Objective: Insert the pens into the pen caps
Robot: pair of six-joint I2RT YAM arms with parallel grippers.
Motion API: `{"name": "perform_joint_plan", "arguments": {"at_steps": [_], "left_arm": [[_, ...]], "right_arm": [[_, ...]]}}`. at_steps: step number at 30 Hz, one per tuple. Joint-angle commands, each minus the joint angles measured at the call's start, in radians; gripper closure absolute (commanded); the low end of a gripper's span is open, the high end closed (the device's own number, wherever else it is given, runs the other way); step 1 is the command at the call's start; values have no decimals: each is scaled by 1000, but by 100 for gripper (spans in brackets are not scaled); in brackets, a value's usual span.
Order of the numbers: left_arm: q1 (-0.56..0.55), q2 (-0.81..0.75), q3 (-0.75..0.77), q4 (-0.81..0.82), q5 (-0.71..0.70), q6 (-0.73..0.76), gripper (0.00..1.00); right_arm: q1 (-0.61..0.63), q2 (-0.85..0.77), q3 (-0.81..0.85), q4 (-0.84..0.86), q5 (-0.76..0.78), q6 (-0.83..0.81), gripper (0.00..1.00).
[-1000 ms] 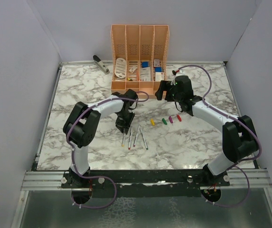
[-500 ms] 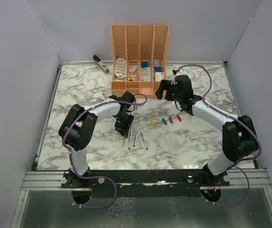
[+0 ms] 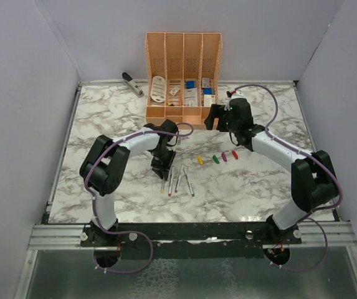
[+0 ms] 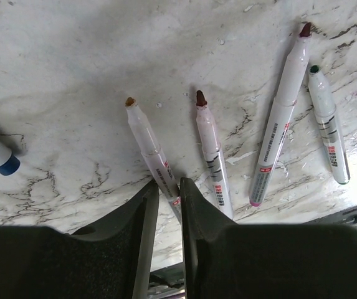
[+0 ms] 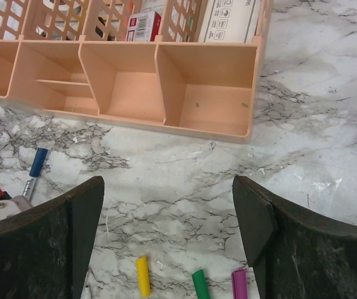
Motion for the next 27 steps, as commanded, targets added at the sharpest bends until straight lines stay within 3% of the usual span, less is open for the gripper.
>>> {"name": "perform_joint_plan", "arguments": {"at_steps": [1,10,12,14,27], "left_arm": [[-9,105,-39,44,19,8,78],[-9,127,-67,36,7,11,78],[-9,134,-65,35,-8,11,85],[-9,134,-60,37,-30,9,100],[-7,14,-17,45,-208,-6,100]], "right_arm": [[-6,1,26,-16,44,11,16],[-6,-28,3,-22,63,15,16],[-6,-29,0,-23,62,17,16],[-6,-28,-2,-27,57,14,16],[-4,-53,-71,-53,25,-105,22]]}}
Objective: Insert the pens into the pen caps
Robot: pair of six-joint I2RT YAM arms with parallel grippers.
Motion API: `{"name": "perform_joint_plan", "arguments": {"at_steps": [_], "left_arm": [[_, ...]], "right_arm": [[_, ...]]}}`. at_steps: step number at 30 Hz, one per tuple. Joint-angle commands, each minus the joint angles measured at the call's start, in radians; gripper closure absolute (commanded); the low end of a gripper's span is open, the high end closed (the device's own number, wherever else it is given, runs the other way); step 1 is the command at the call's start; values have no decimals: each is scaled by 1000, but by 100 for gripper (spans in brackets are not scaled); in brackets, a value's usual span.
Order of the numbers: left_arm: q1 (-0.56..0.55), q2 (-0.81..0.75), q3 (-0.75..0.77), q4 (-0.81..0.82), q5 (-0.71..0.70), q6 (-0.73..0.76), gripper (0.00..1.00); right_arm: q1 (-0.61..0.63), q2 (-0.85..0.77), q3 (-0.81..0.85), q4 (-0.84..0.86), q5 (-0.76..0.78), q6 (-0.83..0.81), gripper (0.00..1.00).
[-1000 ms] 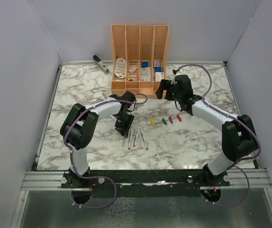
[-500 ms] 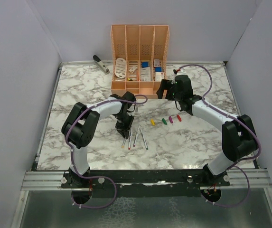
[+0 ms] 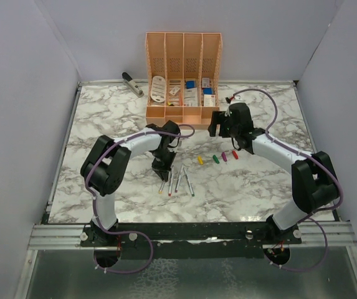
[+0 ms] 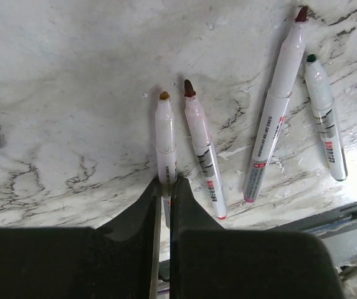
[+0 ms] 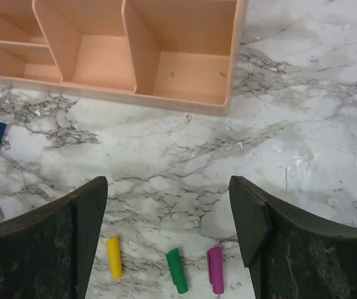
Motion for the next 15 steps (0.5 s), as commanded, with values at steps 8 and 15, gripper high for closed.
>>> {"name": "perform_joint_plan", "arguments": {"at_steps": [8,15], "left_arm": [[-2,-131,12,84,-288,0,100],[-3,-240,61,116,-318,0,100]], "right_arm": [[34,-67,-72,0,-37,-116,30],[98,-27,-48,-20,-54,-162,44]]}}
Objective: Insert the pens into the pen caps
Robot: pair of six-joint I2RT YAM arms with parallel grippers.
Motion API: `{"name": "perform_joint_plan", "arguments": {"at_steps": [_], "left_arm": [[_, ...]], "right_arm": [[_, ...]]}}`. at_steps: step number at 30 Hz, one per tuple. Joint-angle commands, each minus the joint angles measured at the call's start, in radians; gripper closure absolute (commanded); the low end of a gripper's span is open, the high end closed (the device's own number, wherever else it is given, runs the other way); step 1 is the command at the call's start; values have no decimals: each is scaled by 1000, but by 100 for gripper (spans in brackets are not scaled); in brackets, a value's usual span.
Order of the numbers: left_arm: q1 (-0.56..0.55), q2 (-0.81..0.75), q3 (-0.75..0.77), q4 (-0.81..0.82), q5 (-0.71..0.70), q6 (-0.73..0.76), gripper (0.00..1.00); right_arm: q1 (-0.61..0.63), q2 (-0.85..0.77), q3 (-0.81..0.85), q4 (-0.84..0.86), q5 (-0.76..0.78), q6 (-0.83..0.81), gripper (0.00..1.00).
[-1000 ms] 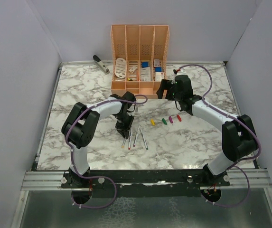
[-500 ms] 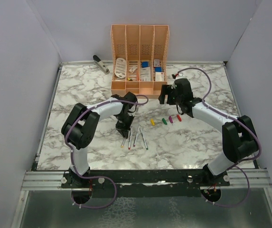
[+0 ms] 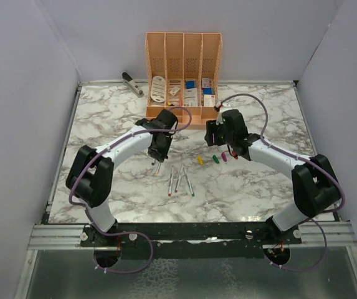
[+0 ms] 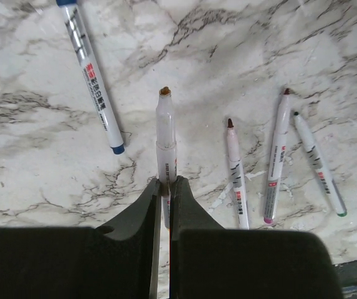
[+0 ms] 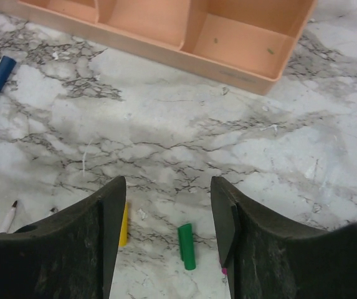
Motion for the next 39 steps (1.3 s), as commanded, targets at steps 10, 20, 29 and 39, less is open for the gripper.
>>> {"name": "perform_joint_plan", "arguments": {"at_steps": [10,20,29,39], "left_arm": [[8,-176,53,271,-68,44,100],[43,-191,-18,497,95,47,100],[73,-228,-72,571,157,53,100],[98,-253,-103,581,200,57,100]], "right_arm": [[72,70,33,-36,-109,-48,46],[145,140,66,-87,-102,-58,54],[185,188,89,-150,-54,-38,61],[188,247,118,-197,38,-15,62]]}}
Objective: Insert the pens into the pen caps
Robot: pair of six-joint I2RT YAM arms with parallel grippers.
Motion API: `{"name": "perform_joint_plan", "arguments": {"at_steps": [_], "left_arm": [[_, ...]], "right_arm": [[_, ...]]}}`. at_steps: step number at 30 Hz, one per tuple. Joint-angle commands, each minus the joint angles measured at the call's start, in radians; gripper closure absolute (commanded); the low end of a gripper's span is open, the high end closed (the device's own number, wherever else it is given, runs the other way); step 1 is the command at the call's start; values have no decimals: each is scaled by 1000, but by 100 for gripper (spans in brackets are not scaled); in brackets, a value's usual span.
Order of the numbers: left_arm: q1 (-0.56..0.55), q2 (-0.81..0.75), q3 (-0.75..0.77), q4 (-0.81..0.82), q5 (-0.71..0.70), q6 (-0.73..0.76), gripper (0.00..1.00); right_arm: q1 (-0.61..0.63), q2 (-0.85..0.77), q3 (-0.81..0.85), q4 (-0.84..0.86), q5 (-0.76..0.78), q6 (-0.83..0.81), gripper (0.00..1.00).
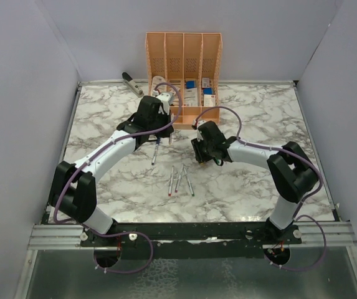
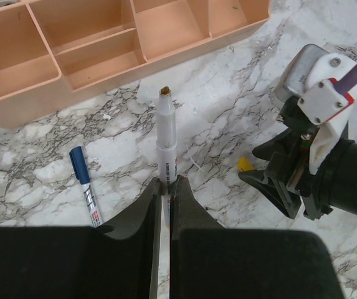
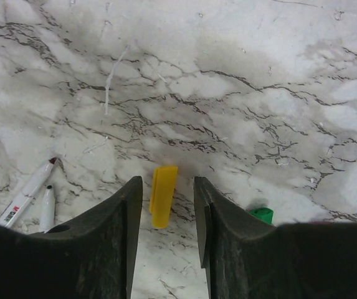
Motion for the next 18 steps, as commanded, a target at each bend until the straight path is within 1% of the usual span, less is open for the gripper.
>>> {"name": "perform_joint_plan", "arguments": {"at_steps": [1,7,18], "left_arm": [[13,-35,-12,37,50,12,100],[22,-39,-24,40,53,4,100],[45,-51,-42,50,57,1,100]], "right_arm": [[8,61,53,-50,57,20,62],[19,80,51,-71,49,35,63],[38,70,13,-151,89,52,64]]}}
